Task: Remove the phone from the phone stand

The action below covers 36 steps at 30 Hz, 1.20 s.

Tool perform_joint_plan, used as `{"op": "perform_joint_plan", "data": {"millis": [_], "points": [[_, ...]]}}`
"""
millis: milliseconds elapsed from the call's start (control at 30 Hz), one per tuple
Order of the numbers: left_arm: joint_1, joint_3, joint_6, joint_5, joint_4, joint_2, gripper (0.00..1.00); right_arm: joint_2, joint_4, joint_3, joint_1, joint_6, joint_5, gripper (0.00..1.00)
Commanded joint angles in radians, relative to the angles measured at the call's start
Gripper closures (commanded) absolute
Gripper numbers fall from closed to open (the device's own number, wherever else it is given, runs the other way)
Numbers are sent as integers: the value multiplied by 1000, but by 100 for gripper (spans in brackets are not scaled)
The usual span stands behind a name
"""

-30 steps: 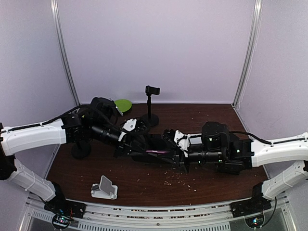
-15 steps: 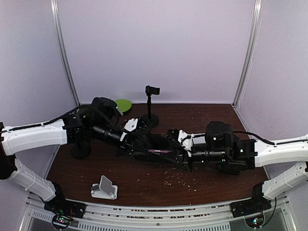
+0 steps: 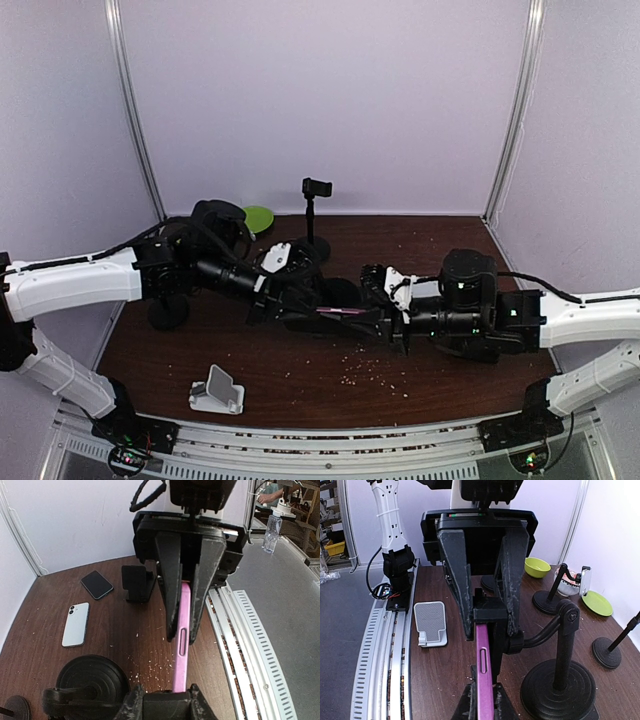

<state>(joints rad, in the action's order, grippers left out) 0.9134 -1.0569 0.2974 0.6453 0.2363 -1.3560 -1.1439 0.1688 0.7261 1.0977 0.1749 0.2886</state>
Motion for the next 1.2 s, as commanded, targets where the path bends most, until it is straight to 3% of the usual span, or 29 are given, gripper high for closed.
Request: {"op": "perform_joint_plan", "data": {"millis": [0, 1167], "points": [[-68, -8, 7, -35, 203, 38, 100, 112, -116, -44, -87, 18, -181, 100], [-74, -107, 13, -193, 320, 104, 100, 121, -169, -71, -101, 2, -165, 100]]}}
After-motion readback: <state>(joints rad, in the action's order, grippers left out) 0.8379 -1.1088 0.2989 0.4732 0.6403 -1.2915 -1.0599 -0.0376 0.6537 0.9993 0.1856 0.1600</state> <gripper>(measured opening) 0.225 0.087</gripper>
